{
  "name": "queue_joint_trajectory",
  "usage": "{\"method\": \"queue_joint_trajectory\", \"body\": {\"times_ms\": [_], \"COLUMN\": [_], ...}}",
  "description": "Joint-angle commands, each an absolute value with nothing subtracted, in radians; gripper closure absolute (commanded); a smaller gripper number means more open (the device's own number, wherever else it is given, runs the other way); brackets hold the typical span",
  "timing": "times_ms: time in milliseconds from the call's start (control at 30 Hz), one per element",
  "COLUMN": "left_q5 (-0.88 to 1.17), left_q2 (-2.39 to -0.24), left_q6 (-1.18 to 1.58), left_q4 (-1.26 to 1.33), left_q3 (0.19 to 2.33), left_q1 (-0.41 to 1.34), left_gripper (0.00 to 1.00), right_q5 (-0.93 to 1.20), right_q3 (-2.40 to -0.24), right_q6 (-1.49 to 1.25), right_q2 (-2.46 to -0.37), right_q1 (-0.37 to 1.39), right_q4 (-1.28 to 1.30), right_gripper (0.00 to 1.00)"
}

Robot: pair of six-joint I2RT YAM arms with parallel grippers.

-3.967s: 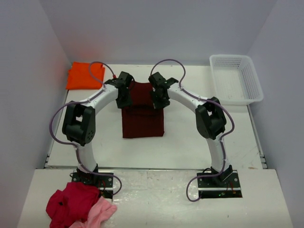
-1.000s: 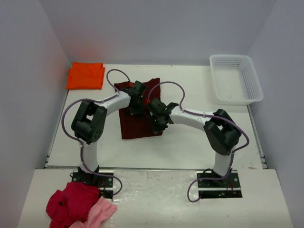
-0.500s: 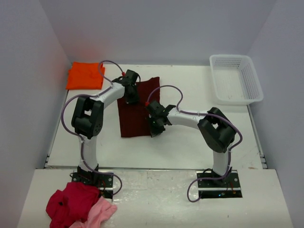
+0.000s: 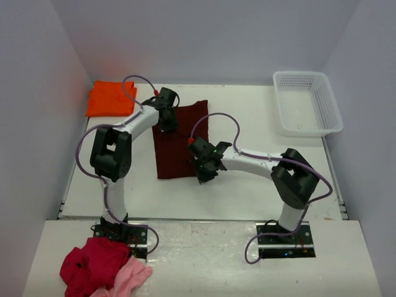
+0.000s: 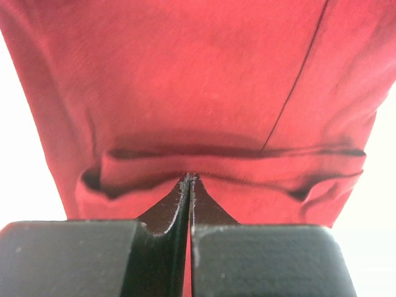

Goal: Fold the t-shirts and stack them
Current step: Fold the folded rectangular tshirt in 1/3 of the way

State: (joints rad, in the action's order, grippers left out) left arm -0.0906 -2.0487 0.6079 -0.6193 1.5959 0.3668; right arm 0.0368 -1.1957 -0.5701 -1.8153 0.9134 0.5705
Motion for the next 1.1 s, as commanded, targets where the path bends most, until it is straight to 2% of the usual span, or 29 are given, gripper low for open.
{"method": "queue_joint_trajectory", "body": {"times_ms": [0,267,600,800,1067], "left_q5": [-0.13,-0.158,-0.175,-0.186,-0.224], "left_q2": [-1.948,-1.904,-1.894,-1.924,-2.017], "left_q6": [0.598,0.591,0.581,0.589,0.626], "left_q4": [-0.614,-0.627,-0.618,-0.611,-0.623], "left_q3": [1.551,1.49,1.43,1.448,1.473], "left_q1": [0.367,0.365,0.364,0.361,0.338], "left_gripper": [1.0,1.0,1.0,1.0,1.0], "right_q5": [-0.055,-0.114,-0.055,0.011,0.04], "right_q3": [-1.255,-1.44,-1.926,-2.014,-1.99], "right_q6": [-0.594,-0.506,-0.353,-0.328,-0.331], "right_q2": [-1.717,-1.818,-2.201,-2.307,-2.341], "right_q1": [0.913,0.839,0.66,0.634,0.604], "right_q4": [0.653,0.726,0.773,0.779,0.772], "right_gripper": [1.0,1.0,1.0,1.0,1.0]}}
